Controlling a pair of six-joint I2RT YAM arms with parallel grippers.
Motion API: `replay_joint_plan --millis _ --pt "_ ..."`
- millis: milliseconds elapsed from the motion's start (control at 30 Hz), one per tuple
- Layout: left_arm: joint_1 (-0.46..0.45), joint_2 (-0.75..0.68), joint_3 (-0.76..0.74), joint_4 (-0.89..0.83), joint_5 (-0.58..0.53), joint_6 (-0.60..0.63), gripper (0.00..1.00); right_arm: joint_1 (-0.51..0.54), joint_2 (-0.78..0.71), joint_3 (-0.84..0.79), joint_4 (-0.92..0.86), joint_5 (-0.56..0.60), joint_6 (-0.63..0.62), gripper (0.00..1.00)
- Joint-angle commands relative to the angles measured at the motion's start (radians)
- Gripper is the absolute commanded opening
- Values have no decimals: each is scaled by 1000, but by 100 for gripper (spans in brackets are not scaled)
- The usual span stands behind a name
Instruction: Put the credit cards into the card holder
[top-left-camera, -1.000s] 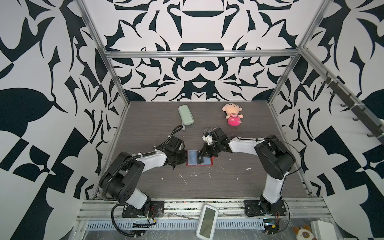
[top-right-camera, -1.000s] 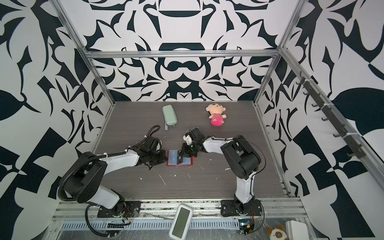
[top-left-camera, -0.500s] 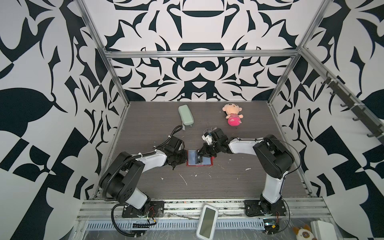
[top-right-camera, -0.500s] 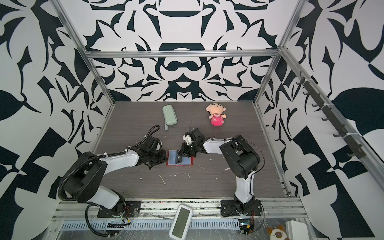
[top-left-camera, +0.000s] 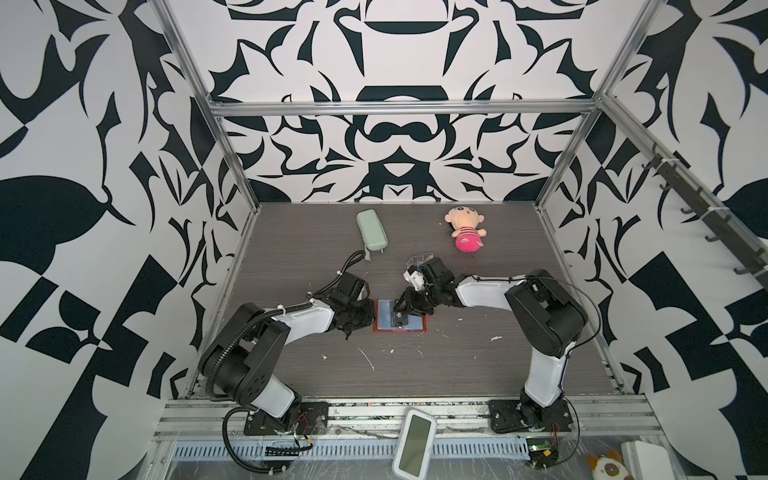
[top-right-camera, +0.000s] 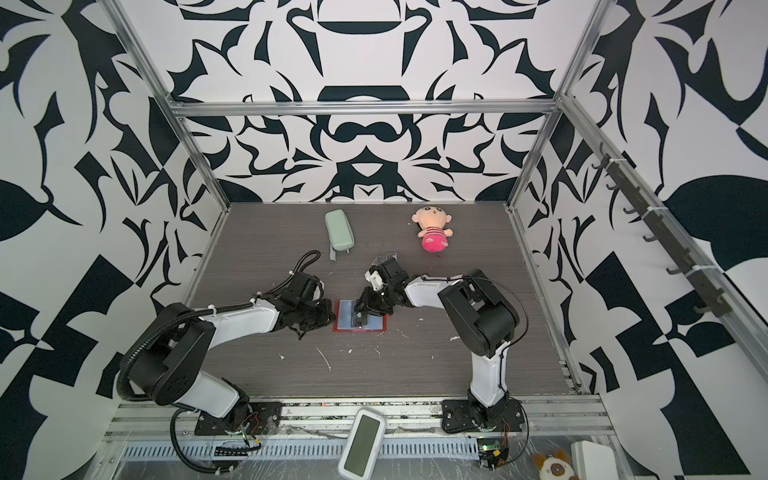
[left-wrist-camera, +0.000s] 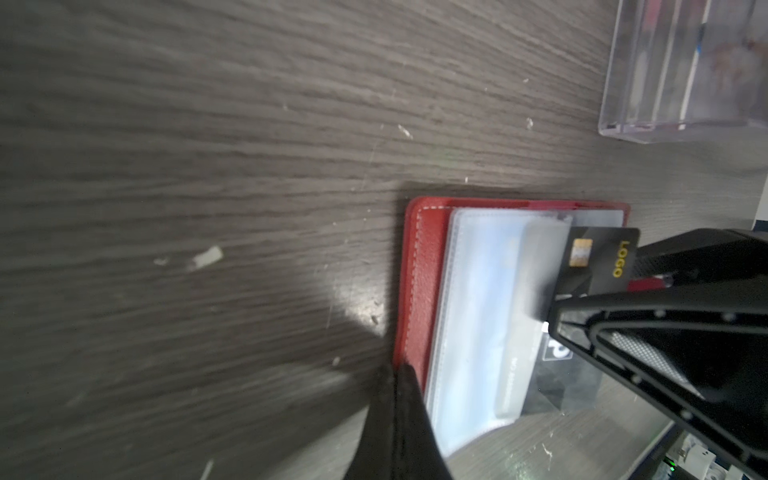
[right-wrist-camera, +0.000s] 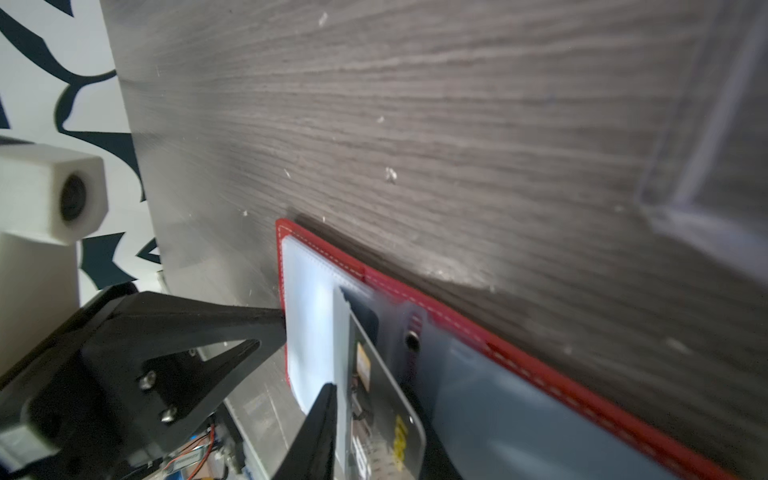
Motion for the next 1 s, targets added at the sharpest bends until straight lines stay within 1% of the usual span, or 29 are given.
replay_joint_plan --millis 0,133,333,500,633,767,900,967 --pt "1 44 -42 -101 -43 -8 0 14 -49 40 -147 118 -62 36" --pt "1 43 -44 -101 -44 -7 0 31 -67 79 -232 203 -94 43" --pt "1 43 -47 -98 -46 -8 0 63 -71 139 -347 319 -137 49" --pt "1 42 -49 -96 -47 -8 0 93 -83 173 -405 409 -160 49" --pt "1 43 -51 -96 -45 -8 0 111 -90 199 -450 460 -177 49" --pt "1 43 -50 -96 -45 -8 0 128 -78 226 -513 528 -189 41" --pt "1 42 -50 -97 -44 -8 0 144 -56 254 -557 568 -196 24" --pt "1 42 -50 -98 -45 -8 0 150 -41 267 -576 582 -196 18"
